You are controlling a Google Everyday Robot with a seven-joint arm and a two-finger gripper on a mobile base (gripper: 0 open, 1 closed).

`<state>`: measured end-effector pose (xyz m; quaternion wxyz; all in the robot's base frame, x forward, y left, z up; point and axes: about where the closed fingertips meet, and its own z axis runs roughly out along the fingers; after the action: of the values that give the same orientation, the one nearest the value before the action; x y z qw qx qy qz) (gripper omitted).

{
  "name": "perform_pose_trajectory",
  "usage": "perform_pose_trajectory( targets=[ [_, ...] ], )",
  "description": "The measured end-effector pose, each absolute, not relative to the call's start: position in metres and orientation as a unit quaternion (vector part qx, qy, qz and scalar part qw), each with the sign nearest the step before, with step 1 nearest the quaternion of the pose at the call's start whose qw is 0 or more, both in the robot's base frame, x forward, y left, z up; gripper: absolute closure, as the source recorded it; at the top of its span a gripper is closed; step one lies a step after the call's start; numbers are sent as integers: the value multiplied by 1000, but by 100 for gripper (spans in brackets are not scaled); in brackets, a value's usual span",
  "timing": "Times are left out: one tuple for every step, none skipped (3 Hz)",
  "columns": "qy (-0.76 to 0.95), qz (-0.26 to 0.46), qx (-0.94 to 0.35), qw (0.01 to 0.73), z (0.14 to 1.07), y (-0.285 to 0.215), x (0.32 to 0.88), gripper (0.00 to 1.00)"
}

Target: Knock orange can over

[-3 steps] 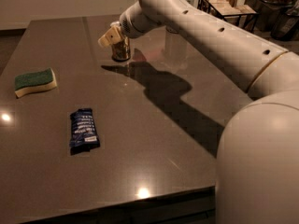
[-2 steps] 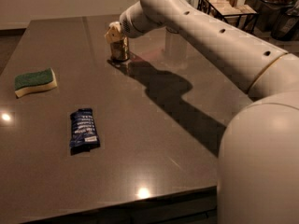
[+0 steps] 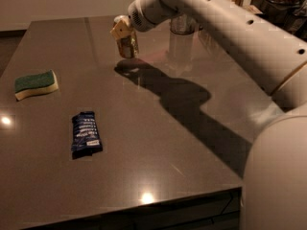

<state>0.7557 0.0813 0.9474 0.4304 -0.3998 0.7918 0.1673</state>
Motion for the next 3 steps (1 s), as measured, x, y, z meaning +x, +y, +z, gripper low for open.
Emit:
perform_pose_trajectory(
  targets=[
    [778, 135, -475, 389, 962, 71, 720, 100],
    [759, 86, -567, 307, 959, 56, 670, 100],
    [739, 58, -630, 233, 945, 51, 641, 100]
  ],
)
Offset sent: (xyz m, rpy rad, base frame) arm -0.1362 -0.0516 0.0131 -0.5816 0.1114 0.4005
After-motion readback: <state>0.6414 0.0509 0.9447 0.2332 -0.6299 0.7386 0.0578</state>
